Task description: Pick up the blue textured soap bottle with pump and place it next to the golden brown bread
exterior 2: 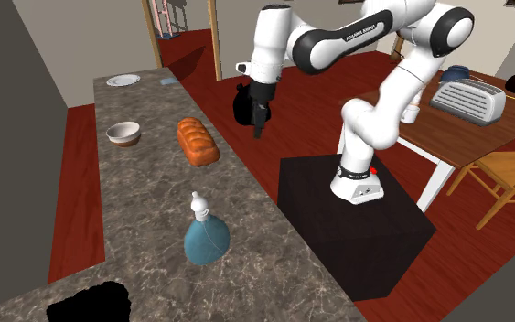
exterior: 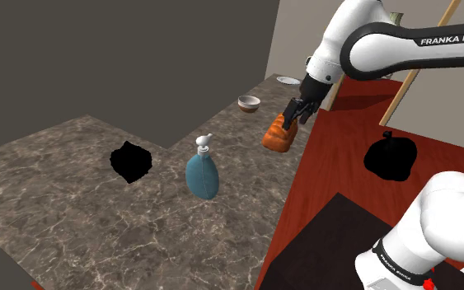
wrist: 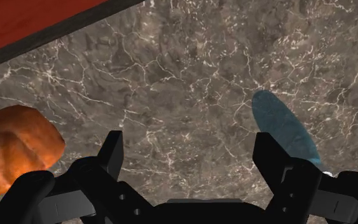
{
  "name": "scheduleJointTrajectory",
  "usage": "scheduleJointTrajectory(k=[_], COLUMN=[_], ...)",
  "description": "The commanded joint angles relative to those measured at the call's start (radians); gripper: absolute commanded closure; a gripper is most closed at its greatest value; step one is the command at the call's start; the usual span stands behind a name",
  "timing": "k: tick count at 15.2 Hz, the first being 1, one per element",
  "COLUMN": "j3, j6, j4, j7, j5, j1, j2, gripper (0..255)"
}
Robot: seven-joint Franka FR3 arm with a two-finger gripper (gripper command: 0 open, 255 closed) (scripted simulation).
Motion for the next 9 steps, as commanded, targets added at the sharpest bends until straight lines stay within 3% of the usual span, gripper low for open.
scheduleJointTrajectory(k=[1,9], j3=[0.004,0.019], j6=[0.071,0.313], j4=[-0.012,0.03], j7=[-0.01,-0.076], j5=[0.027,0.149], j1=[0.021,0.111], j2=[0.045,0.28], gripper=[0,0])
